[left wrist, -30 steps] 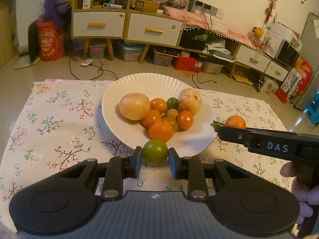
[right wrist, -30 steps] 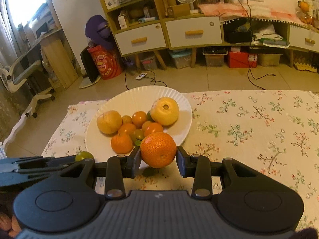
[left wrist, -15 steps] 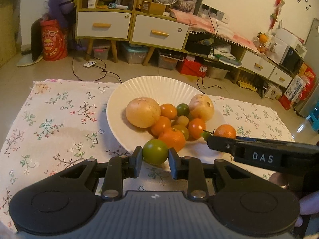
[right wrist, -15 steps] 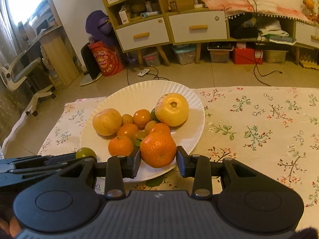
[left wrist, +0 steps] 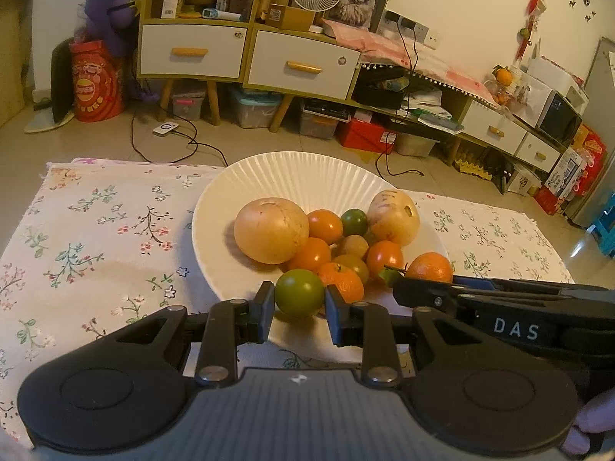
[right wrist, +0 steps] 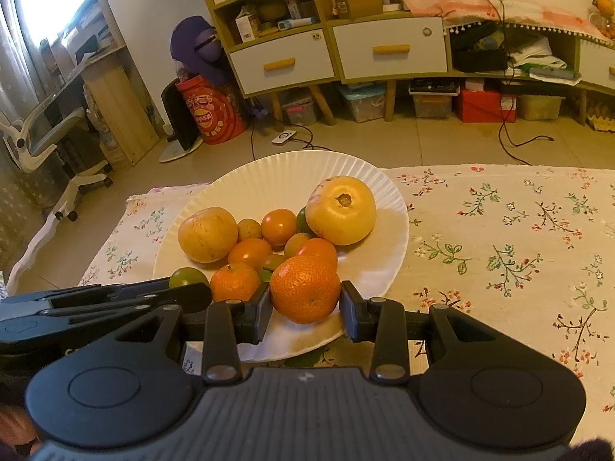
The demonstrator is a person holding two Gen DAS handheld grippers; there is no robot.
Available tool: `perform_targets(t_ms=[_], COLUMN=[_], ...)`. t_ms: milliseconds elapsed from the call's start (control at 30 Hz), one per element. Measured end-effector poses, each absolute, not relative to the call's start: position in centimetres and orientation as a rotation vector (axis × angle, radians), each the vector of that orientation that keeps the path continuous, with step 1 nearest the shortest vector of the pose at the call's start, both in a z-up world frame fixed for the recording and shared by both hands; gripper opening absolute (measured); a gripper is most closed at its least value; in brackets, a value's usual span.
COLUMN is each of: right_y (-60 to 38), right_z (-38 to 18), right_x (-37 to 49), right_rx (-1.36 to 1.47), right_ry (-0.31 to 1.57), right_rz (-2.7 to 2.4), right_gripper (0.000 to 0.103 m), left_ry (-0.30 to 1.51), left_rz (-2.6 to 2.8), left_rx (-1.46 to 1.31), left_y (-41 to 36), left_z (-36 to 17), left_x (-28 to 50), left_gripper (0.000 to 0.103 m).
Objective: Organize fruits
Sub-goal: 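Carry the green tomato and mandarin in both tools over the white plate, then open both tools to set the green tomato and mandarin on the plate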
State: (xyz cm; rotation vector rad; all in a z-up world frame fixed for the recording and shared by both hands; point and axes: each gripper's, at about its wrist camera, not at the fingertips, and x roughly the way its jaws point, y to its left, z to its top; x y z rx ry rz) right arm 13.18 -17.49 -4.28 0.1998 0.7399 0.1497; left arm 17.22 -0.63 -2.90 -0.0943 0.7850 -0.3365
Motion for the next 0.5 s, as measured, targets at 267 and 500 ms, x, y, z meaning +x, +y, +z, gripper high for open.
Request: perform_targets(t_ms=[267,500], right_y=[-17.44,-17.34], right_z=[-4.35,-4.31], right_x=[13.29,13.22], right_rx=[0.209,0.212], right_ry=[0.742,0.742], right_rz=[0.156,0.172], right_gripper=[0.036,0.038], left_ry=[0.778,0.771], left_rz=[-0.346,-0.354], left_rx=[-0.099,-0.086], left_y=[-0.44,-0.55], left_z=[-2.94,-2.72], left_x=[17.04,16.89], left_gripper=[0.013,0.025])
